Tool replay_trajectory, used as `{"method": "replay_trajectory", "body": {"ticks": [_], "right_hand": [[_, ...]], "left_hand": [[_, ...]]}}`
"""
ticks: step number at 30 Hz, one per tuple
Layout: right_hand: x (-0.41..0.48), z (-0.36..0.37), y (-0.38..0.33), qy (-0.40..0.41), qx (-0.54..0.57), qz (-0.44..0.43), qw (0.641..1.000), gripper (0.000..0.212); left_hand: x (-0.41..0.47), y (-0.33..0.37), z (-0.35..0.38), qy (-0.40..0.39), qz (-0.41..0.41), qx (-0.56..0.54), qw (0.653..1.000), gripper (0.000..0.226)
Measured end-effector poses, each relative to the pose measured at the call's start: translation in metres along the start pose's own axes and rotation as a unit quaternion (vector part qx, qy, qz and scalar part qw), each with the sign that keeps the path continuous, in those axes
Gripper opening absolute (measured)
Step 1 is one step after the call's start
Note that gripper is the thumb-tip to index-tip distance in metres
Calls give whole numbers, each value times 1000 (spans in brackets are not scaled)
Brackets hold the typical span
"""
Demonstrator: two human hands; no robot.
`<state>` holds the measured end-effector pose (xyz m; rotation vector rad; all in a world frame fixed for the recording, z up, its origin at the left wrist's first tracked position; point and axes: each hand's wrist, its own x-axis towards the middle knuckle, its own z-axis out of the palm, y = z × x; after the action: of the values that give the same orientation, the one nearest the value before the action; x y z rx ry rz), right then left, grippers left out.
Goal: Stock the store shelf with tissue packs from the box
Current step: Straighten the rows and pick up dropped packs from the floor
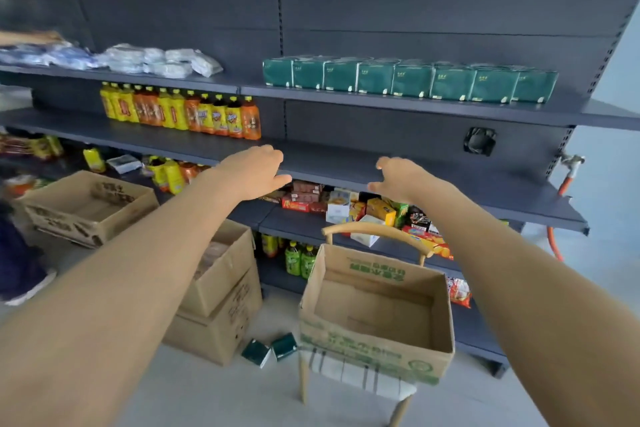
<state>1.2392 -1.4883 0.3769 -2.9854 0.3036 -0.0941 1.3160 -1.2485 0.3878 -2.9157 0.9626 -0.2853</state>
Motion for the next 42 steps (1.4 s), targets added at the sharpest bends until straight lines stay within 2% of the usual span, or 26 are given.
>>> {"method": "replay_trajectory", "body": {"ticks": [6,10,14,18,30,36,42], "right_hand": [[34,64,-66,-59,-16,-3,998,35],[74,115,-97,-105,-19,-6,994,52],[129,181,-118,-154,1,-5,988,41],[189,253,-131,-176,13,15,984,39],[259,421,-150,-328,39,103,938,48],[281,502,-149,-364,55,152,917,45],[292,606,-150,-388,83,224,890,44]], "left_hand": [[-1,-70,59,-42,-2,-34,999,48],[15,-110,116,-83,-9,-47,995,49],[46,-148,188,-113,0,-51,992,44],[86,-176,272,-149,6,-57,987,40],[119,-203,455,-273,-39,-94,957,49],[129,-209,546,-329,-41,-167,929,41],[118,-216,651,-378,-57,-190,905,48]]}}
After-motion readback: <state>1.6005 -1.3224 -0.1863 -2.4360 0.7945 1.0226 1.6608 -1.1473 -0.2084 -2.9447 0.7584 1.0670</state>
